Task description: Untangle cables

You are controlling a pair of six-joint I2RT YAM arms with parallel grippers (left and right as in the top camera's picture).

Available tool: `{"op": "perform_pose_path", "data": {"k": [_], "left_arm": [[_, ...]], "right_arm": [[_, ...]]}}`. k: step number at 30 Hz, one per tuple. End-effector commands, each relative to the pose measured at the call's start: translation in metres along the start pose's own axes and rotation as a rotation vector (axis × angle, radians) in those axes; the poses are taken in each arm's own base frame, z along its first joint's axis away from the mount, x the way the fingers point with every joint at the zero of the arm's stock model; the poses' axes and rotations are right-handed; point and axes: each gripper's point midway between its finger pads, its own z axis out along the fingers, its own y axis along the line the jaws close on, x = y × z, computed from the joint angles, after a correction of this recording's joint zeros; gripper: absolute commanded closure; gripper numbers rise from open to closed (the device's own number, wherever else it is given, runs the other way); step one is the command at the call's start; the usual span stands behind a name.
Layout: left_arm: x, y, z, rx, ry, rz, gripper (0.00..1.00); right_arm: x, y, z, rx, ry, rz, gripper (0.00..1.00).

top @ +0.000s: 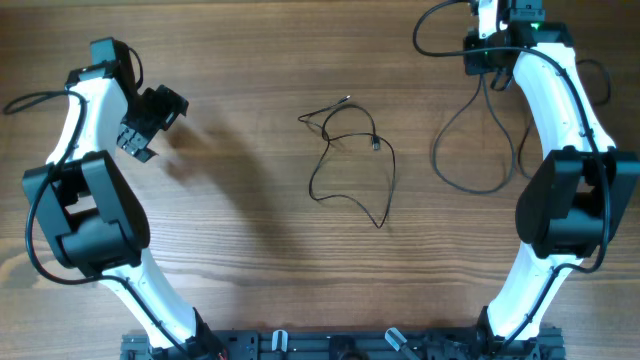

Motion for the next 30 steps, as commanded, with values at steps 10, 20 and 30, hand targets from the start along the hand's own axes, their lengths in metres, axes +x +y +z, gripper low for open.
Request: {"op": "perform_pose_path", "data": {"k": [10, 20, 30], "left_arm": [[0.003, -0.001, 0.004, -0.008, 0.002, 0.007, 0.00], [0.003, -0.001, 0.004, -0.006, 0.000, 0.008, 0.00], [0.003, -0.002, 0.004, -0.005, -0.001, 0.008, 0.00]], "right_arm": [[0.025, -0.001, 0.023, 0.020, 0.077, 0.026, 0.29], [0.035, 0.050, 0.016, -0.271, 0.110, 0.077, 0.24], [0.063, 0.124, -0.027, -0.700, 0.262, 0.174, 0.18]]}}
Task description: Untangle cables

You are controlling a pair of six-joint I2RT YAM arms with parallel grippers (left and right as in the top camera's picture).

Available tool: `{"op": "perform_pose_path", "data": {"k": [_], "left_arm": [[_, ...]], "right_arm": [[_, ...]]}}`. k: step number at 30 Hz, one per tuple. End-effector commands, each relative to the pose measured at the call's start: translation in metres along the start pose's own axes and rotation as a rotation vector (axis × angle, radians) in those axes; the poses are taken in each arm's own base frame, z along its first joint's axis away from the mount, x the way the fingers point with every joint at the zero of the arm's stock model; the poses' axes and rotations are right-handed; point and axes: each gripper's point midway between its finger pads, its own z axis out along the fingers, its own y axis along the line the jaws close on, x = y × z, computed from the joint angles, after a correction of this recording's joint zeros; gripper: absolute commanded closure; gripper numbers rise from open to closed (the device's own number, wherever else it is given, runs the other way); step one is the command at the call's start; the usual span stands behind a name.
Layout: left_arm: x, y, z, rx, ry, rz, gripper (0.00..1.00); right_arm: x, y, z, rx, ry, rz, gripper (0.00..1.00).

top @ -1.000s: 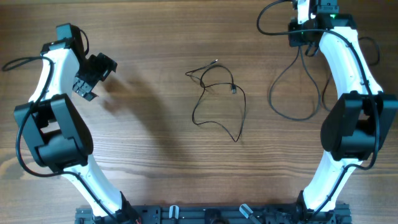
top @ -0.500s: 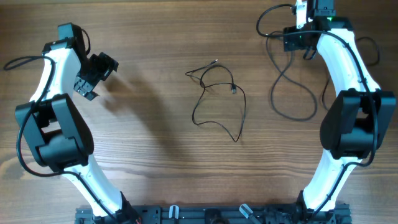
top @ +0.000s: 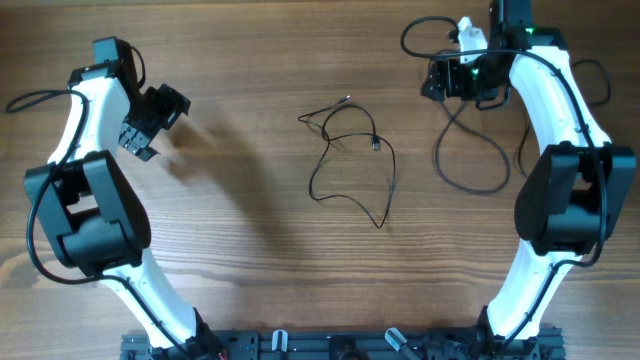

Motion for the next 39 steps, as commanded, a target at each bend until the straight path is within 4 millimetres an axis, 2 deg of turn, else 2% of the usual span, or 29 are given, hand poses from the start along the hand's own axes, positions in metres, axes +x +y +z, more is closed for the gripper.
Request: {"op": "perform_pose_path", "data": {"k": [1, 6, 13, 15, 19, 24, 33, 38, 39], "left_arm": [[0.002, 0.002, 0.003, -0.010, 0.003, 0.001, 0.00], [0.002, 0.002, 0.003, -0.010, 0.004, 0.001, 0.00], [0.002, 0.002, 0.003, -0.010, 0.003, 0.001, 0.00], [0.002, 0.002, 0.003, -0.010, 0.004, 0.001, 0.00], [0.002, 0.002, 0.003, -0.010, 0.003, 0.001, 0.00], [0.002, 0.002, 0.003, -0.010, 0.003, 0.001, 0.00], [0.002, 0.002, 0.003, -0.010, 0.004, 0.001, 0.00], [0.002, 0.002, 0.003, -0.010, 0.003, 0.001, 0.00], [0.002, 0.002, 0.003, -0.011, 0.004, 0.001, 0.00]], "right_arm": [[0.013, 0.041, 0.007, -0.214, 0.056, 0.031, 0.17], [0.021, 0.066, 0.015, -0.229, 0.098, -0.011, 0.16], [0.017, 0.121, 0.036, -0.250, 0.078, -0.162, 0.13], [0.009, 0.137, 0.049, -0.179, 0.046, -0.155, 0.13], [0.001, 0.154, 0.064, -0.060, -0.004, -0.154, 0.13], [0.008, 0.183, 0.080, -0.007, -0.017, -0.252, 0.11], [0.040, 0.223, 0.100, -0.003, 0.047, -0.349, 0.10], [0.043, 0.223, 0.103, 0.089, 0.033, -0.386, 0.10], [0.044, 0.221, 0.103, 0.109, 0.033, -0.391, 0.05]]}}
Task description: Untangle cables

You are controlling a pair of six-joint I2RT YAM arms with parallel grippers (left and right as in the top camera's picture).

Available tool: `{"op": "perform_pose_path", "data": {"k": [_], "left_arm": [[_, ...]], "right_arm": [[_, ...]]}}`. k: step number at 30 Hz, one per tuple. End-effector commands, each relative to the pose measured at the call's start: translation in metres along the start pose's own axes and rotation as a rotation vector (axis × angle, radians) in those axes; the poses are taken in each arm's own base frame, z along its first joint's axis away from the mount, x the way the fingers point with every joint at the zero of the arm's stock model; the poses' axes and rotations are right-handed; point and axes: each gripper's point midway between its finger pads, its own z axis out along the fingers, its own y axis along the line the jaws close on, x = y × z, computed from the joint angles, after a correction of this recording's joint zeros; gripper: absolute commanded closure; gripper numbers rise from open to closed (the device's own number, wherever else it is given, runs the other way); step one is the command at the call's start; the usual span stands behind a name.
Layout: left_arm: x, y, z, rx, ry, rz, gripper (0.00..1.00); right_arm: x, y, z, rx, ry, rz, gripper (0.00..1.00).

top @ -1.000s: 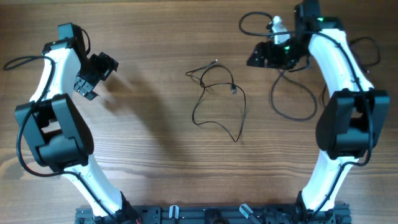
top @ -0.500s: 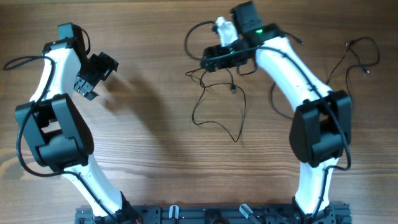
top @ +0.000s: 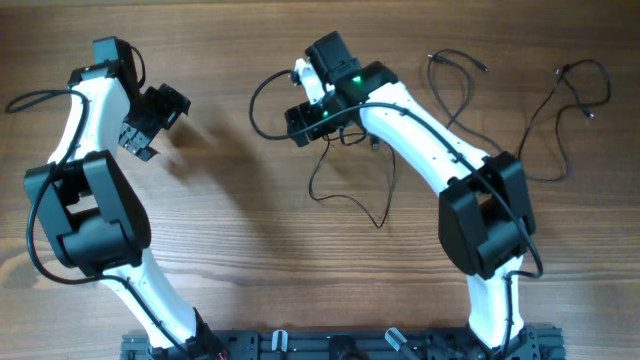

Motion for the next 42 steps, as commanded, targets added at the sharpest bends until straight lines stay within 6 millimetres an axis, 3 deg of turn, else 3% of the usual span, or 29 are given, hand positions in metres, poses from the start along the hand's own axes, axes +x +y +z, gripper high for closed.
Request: {"op": "perform_pose_path", "data": {"k": [1, 8, 10, 14, 23, 29, 32, 36, 42], "left_arm": [[0.002, 0.002, 0.003, -0.011, 0.004, 0.001, 0.00], [0.002, 0.002, 0.003, -0.011, 0.005, 0.000, 0.00], [0.002, 0.002, 0.003, -0.011, 0.004, 0.000, 0.00], [0.002, 0.002, 0.003, -0.011, 0.004, 0.001, 0.00], [0.002, 0.002, 0.003, -0.011, 0.004, 0.000, 0.00], [0.002, 0.002, 0.003, -0.011, 0.004, 0.001, 0.00], [0.003, 0.002, 0.003, -0.011, 0.005, 0.000, 0.00], [0.002, 0.002, 0.003, -0.011, 0.005, 0.000, 0.00], [0.002, 0.002, 0.003, -0.011, 0.004, 0.000, 0.00]], "right_arm": [[0.010, -0.011, 0.012, 0.114, 0.031, -0.005, 0.00], [0.004, -0.006, 0.013, 0.097, 0.009, -0.007, 0.01], [0.003, -0.015, 0.012, 0.146, 0.003, -0.005, 0.11], [0.005, -0.022, 0.012, 0.186, 0.007, -0.002, 0.14], [0.028, -0.029, 0.029, 0.198, 0.100, 0.038, 0.14], [0.050, -0.035, 0.047, 0.211, 0.184, 0.065, 0.24], [0.053, -0.036, 0.052, 0.213, 0.196, 0.065, 0.25], [0.054, -0.044, 0.052, 0.258, 0.197, 0.061, 0.42], [0.054, -0.052, 0.049, 0.302, 0.195, 0.056, 0.42]]}}
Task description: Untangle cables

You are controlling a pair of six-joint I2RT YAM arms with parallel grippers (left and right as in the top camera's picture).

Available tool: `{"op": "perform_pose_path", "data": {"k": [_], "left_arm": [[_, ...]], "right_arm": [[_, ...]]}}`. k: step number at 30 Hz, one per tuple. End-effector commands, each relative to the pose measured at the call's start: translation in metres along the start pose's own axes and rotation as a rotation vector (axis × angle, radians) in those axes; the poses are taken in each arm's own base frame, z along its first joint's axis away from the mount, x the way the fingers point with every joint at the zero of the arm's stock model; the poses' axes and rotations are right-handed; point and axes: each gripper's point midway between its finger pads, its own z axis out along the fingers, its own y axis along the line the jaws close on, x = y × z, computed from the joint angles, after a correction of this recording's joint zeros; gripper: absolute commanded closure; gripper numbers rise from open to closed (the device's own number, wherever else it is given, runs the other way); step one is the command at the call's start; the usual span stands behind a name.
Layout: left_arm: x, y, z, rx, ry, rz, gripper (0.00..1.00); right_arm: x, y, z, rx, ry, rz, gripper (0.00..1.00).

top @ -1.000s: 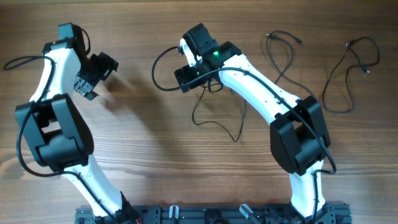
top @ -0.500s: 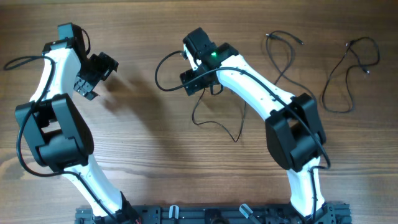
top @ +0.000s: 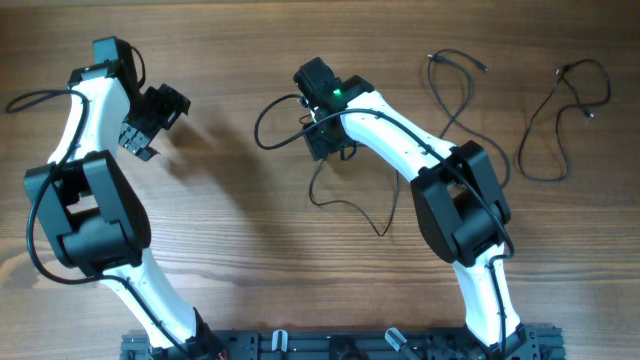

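Note:
A thin black cable (top: pixel 352 203) lies in loose loops at the table's middle, its upper part hidden under my right gripper (top: pixel 326 143). That gripper points down onto the tangle's top, and its jaws are hidden by the wrist. Two separate black cables lie at the far right, one (top: pixel 455 84) nearer the middle and one (top: pixel 556 112) by the edge. My left gripper (top: pixel 148 120) hovers at the far left with its fingers apart, holding nothing.
The right arm's own black lead (top: pixel 272 112) loops out left of its wrist. Another dark lead (top: pixel 22 100) runs off the left edge. The wooden table (top: pixel 240 250) carries the arm bases along its front.
My right gripper has shifted slightly right and down, from the upper left of the middle tangle to directly over its top. The middle cable's lower loop looks unchanged. The left arm has not moved.
My right gripper was at the far right corner with cable loops hanging below it, and stayed near there a second later. Then two cables lay apart at the right and the gripper was over the middle tangle, where it still is.

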Motion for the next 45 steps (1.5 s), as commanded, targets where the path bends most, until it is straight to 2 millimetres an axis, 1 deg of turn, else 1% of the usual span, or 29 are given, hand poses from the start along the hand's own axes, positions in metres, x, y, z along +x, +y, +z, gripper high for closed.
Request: {"op": "perform_pose_path", "data": {"k": [1, 4, 7, 11, 12, 14, 17, 19, 22, 23, 24, 25, 26, 27, 28, 30, 32, 37, 43, 45], "left_arm": [[0.002, 0.002, 0.003, -0.011, 0.005, 0.000, 0.00], [0.002, 0.002, 0.003, -0.011, 0.004, 0.000, 0.00], [0.002, 0.002, 0.003, -0.011, 0.005, 0.000, 0.00], [0.002, 0.002, 0.003, -0.011, 0.004, 0.001, 0.00], [0.002, 0.002, 0.003, -0.011, 0.004, 0.000, 0.00], [0.002, 0.002, 0.003, -0.011, 0.004, 0.000, 0.00], [0.002, 0.002, 0.003, -0.011, 0.004, 0.000, 0.00], [0.002, 0.002, 0.003, -0.011, 0.004, 0.000, 0.00], [0.002, 0.002, 0.003, -0.011, 0.005, 0.000, 0.00], [0.002, 0.002, 0.003, -0.011, 0.004, 0.000, 0.00], [0.002, 0.002, 0.003, -0.011, 0.004, 0.001, 0.00], [0.002, 0.002, 0.003, -0.011, 0.005, 0.000, 0.00], [0.002, 0.002, 0.003, -0.011, 0.004, 0.000, 0.00], [0.002, 0.002, 0.003, -0.011, 0.004, 0.000, 0.00], [0.002, 0.002, 0.003, -0.011, 0.004, 0.000, 0.00], [0.002, 0.002, 0.003, -0.011, 0.005, 0.000, 0.00], [0.003, 0.002, 0.003, -0.011, 0.005, 0.000, 0.00], [0.003, 0.002, 0.003, -0.011, 0.005, 0.000, 0.00], [0.003, 0.002, 0.003, -0.011, 0.005, 0.000, 0.00], [0.003, 0.002, 0.003, -0.011, 0.005, 0.000, 0.00]], "right_arm": [[0.004, -0.008, 0.009, 0.046, 0.018, 0.008, 0.44], [0.006, -0.010, 0.009, 0.054, 0.025, 0.006, 0.48], [0.008, -0.016, 0.008, 0.088, 0.030, 0.006, 0.51], [0.010, -0.017, 0.008, 0.091, 0.041, 0.001, 0.55], [0.012, -0.017, 0.008, 0.093, 0.050, 0.000, 0.61], [0.016, -0.018, 0.008, 0.094, 0.065, -0.026, 0.79], [0.017, -0.018, 0.007, 0.095, 0.071, -0.026, 0.90], [0.017, -0.018, 0.007, 0.095, 0.070, -0.026, 0.96], [0.017, -0.018, 0.007, 0.094, 0.070, -0.026, 0.96], [0.017, -0.018, 0.007, 0.094, 0.070, -0.026, 0.94], [0.017, -0.018, 0.007, 0.093, 0.070, -0.025, 0.89], [0.018, -0.017, 0.007, 0.087, 0.072, -0.025, 0.73], [0.018, -0.016, 0.007, 0.079, 0.075, -0.025, 0.64], [0.020, -0.013, 0.007, 0.061, 0.084, -0.027, 0.52], [0.022, -0.010, 0.007, 0.046, 0.091, -0.044, 0.50], [0.025, -0.007, 0.007, 0.021, 0.105, -0.098, 0.50], [0.026, -0.007, 0.007, 0.022, 0.111, -0.114, 0.47], [0.025, -0.007, 0.007, 0.022, 0.104, -0.124, 0.47], [0.023, -0.015, 0.007, 0.067, 0.100, -0.126, 0.50], [0.020, -0.018, 0.007, 0.085, 0.088, -0.124, 0.53]]}}
